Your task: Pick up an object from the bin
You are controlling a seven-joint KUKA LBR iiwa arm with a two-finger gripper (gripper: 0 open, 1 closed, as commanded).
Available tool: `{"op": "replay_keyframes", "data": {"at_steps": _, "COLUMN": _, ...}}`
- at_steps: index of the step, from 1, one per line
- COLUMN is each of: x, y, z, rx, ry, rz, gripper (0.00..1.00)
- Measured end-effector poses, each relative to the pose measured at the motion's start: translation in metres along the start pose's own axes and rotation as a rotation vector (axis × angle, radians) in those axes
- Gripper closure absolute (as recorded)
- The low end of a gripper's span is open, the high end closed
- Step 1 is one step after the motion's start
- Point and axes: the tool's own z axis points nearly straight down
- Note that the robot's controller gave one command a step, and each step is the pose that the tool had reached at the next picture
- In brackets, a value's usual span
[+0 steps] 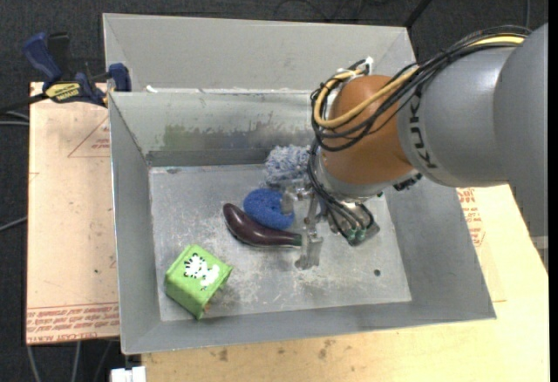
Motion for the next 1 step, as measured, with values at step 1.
{"op": "replay_keyframes", "data": {"at_steps": 1, "x": -0.0078, "y": 0.0161, "z": 0.024, "rx": -0.006, "ry": 0.005, "rz": -0.006, "gripper": 0.0}}
